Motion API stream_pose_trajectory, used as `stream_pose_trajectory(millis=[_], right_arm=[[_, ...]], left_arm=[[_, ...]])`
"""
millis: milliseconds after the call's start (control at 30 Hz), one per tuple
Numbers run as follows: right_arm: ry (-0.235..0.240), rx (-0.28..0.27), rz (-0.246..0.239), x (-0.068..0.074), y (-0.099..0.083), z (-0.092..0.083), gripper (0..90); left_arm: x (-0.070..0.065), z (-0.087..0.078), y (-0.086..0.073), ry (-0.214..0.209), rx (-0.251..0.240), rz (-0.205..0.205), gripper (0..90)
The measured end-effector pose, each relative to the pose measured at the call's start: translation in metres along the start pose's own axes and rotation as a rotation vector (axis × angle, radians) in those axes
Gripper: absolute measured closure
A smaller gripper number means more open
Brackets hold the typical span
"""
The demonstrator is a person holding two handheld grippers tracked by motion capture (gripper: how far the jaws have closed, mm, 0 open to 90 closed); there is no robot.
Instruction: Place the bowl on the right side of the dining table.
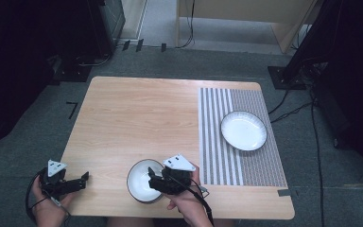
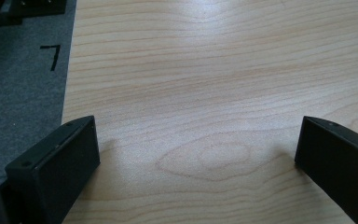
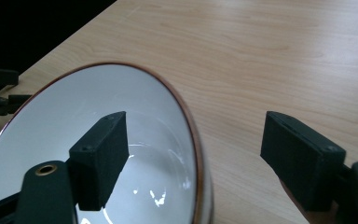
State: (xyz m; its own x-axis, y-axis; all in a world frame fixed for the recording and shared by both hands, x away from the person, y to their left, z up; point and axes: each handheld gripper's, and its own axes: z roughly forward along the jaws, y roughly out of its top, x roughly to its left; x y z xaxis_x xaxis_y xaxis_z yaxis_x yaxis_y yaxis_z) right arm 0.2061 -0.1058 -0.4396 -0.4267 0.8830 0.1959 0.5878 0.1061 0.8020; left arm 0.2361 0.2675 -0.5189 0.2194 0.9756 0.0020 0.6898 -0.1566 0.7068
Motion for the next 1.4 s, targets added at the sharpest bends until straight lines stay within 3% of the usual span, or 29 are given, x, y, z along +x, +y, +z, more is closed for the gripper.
stream_pose_trajectory(millis=[167, 367, 567, 967, 1400], right_arm=[[0.042, 0.019, -0.003, 0.008, -0.004, 0.008, 32.2], [0.01, 0.055, -0.021, 0.014, -0.013, 0.021, 40.1], [0.044, 0.052, 0.017, 0.01, -0.015, 0.023, 40.5], [0.07, 0.027, 0.092, -0.001, -0.014, 0.018, 54.4], [0.014, 0.02, 0.068, 0.004, -0.012, 0.01, 57.4]], left_arm=[[0.0, 0.0, 0.0, 0.0, 0.0, 0.0, 0.0], [0.0, 0.0, 0.0, 0.0, 0.0, 0.001, 0.0], [0.0, 0.001, 0.001, -0.002, 0.0, 0.002, 0.0], [0.0, 0.001, 0.001, -0.003, 0.0, 0.002, 0.0], [0.0, 0.001, 0.001, -0.003, 0.0, 0.002, 0.0]])
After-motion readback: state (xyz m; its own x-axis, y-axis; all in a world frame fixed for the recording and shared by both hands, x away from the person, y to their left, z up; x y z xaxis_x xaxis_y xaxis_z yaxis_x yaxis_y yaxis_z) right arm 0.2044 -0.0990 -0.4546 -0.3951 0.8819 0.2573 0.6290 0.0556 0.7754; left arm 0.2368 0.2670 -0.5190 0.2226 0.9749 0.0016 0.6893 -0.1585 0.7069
